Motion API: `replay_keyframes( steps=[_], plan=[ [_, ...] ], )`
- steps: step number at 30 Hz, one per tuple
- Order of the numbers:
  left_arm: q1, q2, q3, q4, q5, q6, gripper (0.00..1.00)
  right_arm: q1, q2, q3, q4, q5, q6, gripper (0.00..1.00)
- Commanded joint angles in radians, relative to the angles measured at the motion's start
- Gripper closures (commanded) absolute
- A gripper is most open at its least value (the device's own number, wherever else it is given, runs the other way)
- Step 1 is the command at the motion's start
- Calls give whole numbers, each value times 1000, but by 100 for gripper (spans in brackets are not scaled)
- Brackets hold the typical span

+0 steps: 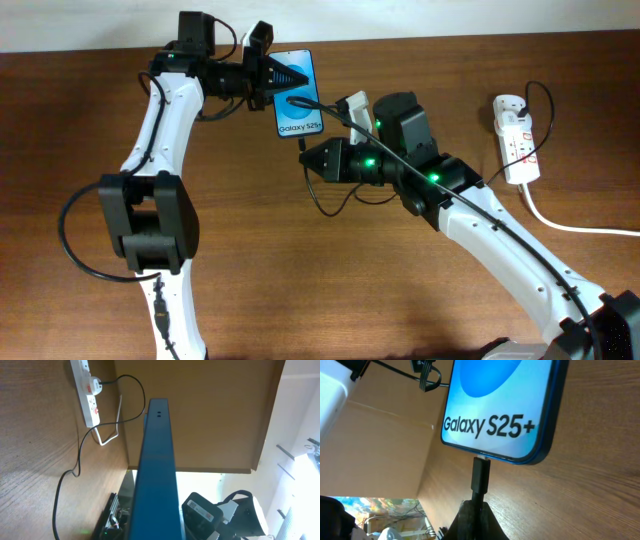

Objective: Plug charger to phone and switch on socket
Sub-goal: 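Push the plug up into the phone's bottom port with the right gripper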

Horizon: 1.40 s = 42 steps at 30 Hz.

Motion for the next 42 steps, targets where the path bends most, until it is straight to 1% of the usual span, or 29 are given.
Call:
replay_keyframes(
  steps=[1, 11, 30, 42],
  plan=[
    [8, 1, 6, 14, 44, -10, 100, 6, 7, 0, 6, -66, -7, 96],
    [35, 1, 6, 15, 45, -16, 100, -11, 7, 0, 7, -85, -8, 96],
    [-5, 1, 6, 14, 54, -17, 100, -16, 7, 0, 14, -33, -7, 96],
    [-5, 1, 6, 14, 54, -16, 100, -61, 7, 0, -5, -33, -7, 96]
  ],
)
